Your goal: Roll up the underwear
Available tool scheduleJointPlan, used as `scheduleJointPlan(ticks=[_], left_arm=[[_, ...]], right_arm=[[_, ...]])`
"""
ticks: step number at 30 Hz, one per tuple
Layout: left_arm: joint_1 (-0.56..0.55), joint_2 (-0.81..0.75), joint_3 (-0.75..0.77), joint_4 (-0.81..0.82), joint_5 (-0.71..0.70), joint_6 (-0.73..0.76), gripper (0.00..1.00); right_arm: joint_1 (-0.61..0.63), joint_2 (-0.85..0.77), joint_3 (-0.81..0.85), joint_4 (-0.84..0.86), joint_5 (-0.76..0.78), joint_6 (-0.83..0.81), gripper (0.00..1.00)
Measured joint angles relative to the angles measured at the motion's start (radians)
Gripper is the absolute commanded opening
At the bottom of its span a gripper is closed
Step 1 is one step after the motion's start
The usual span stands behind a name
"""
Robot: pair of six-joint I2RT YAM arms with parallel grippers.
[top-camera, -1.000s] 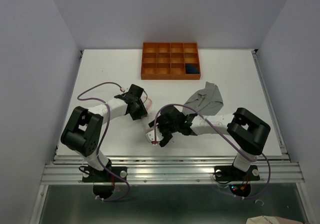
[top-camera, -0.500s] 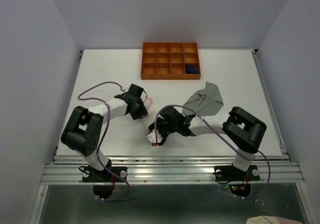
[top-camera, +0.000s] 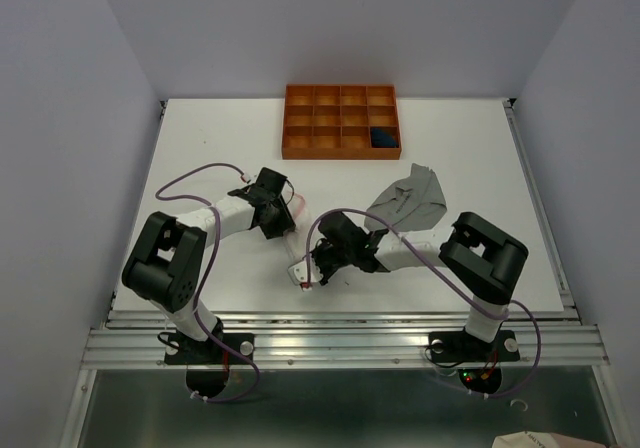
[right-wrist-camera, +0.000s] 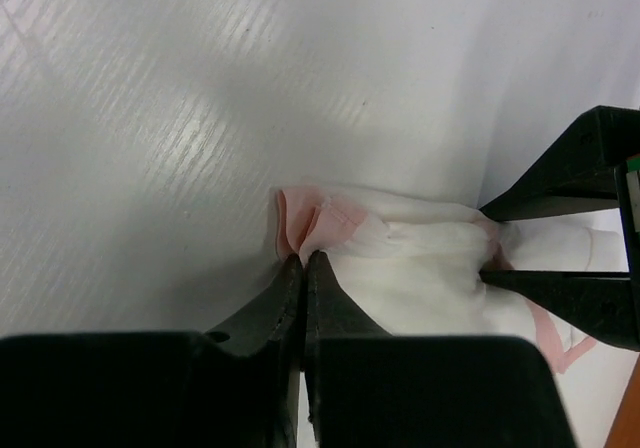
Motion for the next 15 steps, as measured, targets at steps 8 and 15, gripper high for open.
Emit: scheduleJointPlan(ticks=[8, 15], left_arm=[[0.000, -0.061, -0.057, -0.002, 0.000, -0.003, 0.45], [-0.010, -0.153, -0.129, -0.056, 0.000, -0.017, 0.45]], right_arm=[[0.000, 0.000, 0.070, -0.114, -0.045, 0.225, 0.01], [-0.011, -0.002, 0.164, -0.293, -0.145, 0.394, 0.01]])
